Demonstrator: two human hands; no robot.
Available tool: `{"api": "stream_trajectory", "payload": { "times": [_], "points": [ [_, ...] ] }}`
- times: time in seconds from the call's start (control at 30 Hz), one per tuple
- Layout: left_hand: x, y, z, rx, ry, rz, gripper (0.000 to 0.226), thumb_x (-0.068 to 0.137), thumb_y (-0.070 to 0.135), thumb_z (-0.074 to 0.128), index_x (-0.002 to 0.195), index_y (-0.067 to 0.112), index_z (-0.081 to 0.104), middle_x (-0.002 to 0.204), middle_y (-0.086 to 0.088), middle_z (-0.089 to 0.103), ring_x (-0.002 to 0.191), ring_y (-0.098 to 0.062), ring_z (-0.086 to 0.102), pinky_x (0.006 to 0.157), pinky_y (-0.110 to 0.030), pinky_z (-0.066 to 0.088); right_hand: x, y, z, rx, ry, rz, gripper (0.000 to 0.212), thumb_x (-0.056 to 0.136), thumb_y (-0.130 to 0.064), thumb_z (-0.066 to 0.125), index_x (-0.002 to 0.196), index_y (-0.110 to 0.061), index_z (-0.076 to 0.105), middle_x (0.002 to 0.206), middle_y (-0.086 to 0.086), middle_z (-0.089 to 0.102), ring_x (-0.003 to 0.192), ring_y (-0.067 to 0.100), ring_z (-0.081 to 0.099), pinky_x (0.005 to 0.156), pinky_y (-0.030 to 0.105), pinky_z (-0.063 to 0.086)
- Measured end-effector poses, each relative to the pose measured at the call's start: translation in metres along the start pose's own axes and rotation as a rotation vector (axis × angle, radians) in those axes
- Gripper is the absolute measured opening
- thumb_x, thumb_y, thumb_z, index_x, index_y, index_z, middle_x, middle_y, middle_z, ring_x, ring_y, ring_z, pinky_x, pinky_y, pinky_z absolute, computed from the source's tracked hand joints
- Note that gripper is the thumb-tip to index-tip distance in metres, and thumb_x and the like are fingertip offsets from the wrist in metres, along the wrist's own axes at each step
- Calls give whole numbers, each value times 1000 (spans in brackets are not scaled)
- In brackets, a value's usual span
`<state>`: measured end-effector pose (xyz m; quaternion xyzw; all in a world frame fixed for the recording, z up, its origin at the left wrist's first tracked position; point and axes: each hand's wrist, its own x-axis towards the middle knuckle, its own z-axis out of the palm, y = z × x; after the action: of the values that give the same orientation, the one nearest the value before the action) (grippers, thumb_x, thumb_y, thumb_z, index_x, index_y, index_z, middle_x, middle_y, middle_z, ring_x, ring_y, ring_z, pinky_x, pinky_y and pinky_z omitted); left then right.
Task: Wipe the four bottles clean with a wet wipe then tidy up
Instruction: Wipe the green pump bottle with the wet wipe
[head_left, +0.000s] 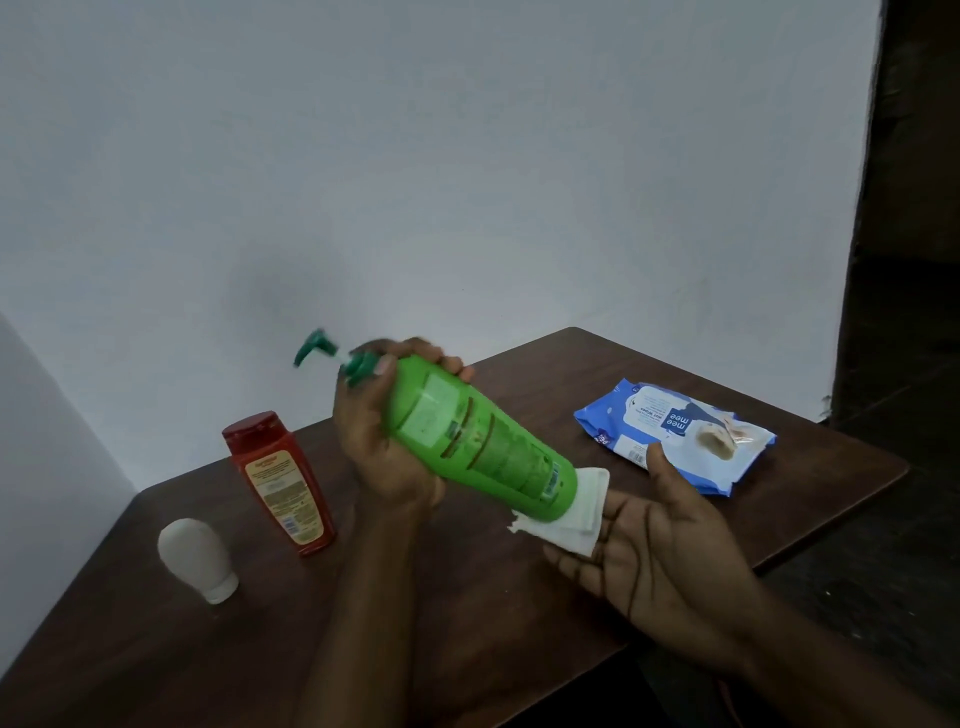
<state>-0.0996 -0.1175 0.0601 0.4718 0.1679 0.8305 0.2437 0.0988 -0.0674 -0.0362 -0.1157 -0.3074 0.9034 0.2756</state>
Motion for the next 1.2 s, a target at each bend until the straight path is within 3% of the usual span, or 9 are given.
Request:
{"api": "stream_trajectory", "payload": {
  "times": [0.17,0.3,0.57,0.8,0.87,0.93,1.0,1.07,1.2],
  "points": [
    [6,12,41,167,-269,-119,17,89,9,61,101,-3,56,96,-25,60,85,-38,60,83,-52,52,2,0,0,91,-98,78,106,90,-82,34,145,8,46,156,30,39,145,44,39,125,53,23],
    [24,27,43,272,-207,-203,22,90,15,61,103,-1,55,94,-24,60,83,-37,62,83,-51,53,2,1,-2,138,-128,79,108,92,-83,32,147,9,43,158,30,35,147,44,36,122,55,30],
    [15,18,62,303,-228,-301,18,87,17,64,96,2,61,91,-23,62,79,-36,65,80,-48,55,-4,1,0,228,-139,121,110,90,-83,36,142,13,47,154,34,40,144,46,40,126,54,19],
    [27,34,69,358,-37,-221,14,86,18,66,93,6,61,88,-22,61,77,-36,63,77,-46,54,-15,-11,6,231,-98,75,97,93,-76,40,138,9,54,150,32,46,139,48,47,124,54,26],
    [25,32,80,411,-3,-220,8,87,15,66,91,9,63,86,-21,61,75,-34,63,75,-46,54,-17,-10,13,168,-68,33,86,91,-68,54,131,9,61,142,33,54,132,48,55,120,55,35],
    [18,28,92,458,11,-246,8,87,15,65,92,9,64,85,-19,62,75,-34,63,77,-48,53,-19,-8,22,127,-77,21,83,72,-51,87,126,8,66,137,31,60,126,45,61,109,57,46],
    [11,24,102,458,17,-292,10,86,17,66,93,9,65,86,-19,63,76,-34,63,77,-49,53,-20,-6,24,147,-39,16,90,52,-30,101,127,6,66,133,28,63,122,42,65,105,55,50],
    [3,22,111,439,23,-307,9,85,18,66,91,11,65,86,-20,63,75,-34,64,76,-47,55,-22,-5,25,171,9,-5,76,58,-22,94,124,5,68,129,27,66,116,39,68,102,55,51],
    [0,26,119,476,57,-254,7,85,19,67,89,13,67,85,-19,65,77,-35,64,77,-48,55,-25,-5,30,220,146,-60,34,98,-17,54,125,3,64,110,24,75,84,34,78,77,46,62]
  ]
}}
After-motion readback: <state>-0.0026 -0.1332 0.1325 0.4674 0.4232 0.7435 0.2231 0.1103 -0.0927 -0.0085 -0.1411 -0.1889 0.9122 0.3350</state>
